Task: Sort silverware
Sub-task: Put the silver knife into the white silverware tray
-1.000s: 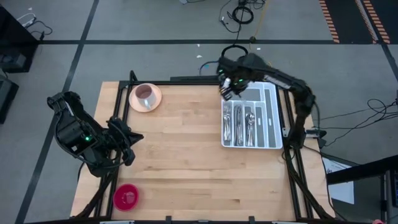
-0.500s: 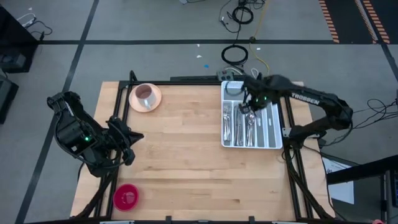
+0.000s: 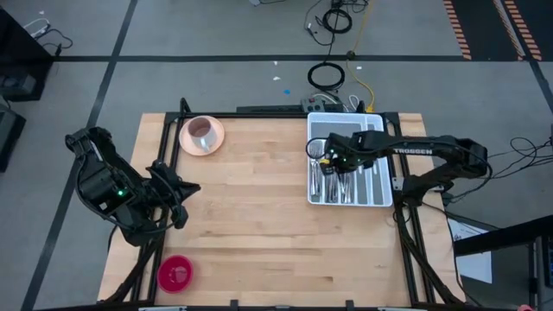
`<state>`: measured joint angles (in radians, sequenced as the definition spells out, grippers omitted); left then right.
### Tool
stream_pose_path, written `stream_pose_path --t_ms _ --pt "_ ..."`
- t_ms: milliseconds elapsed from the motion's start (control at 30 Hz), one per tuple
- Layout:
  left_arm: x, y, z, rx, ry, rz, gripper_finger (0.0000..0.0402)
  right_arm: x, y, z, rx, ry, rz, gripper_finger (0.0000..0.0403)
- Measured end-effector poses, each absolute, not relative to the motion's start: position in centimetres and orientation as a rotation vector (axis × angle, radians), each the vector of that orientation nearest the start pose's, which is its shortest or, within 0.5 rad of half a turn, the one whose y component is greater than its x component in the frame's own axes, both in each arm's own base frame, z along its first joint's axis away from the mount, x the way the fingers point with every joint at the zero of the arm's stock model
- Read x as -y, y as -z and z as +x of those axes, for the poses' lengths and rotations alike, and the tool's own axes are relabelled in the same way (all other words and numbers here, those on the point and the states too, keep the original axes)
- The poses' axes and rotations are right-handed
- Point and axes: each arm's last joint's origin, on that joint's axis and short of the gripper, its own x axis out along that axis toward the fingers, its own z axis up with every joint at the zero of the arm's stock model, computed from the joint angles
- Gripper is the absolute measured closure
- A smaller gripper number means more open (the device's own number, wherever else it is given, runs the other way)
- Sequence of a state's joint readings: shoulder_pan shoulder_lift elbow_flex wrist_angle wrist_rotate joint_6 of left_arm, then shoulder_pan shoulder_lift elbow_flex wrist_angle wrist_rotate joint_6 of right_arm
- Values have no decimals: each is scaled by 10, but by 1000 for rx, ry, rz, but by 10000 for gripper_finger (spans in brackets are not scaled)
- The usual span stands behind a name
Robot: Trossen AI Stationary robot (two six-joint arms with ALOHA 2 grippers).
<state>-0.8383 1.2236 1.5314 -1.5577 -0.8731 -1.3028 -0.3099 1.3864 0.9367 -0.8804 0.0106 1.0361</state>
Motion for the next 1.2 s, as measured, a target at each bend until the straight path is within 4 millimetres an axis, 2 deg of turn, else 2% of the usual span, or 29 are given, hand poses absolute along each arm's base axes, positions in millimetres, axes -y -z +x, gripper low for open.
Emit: stream_pose_path --t_ms 200,533,1000,1200 --pt "114 -401 132 -607 -500 -297 377 78 -208 237 -1042 1010 1083 403" --pt "114 -401 133 -607 -500 -298 377 80 -183 251 -1106 1041 1104 403" --pt "114 -401 133 -607 -500 -298 377 83 -184 255 -1013 1069 1171 403" --pt "114 -401 132 -607 -500 -297 377 84 -184 254 -969 1149 1193 403"
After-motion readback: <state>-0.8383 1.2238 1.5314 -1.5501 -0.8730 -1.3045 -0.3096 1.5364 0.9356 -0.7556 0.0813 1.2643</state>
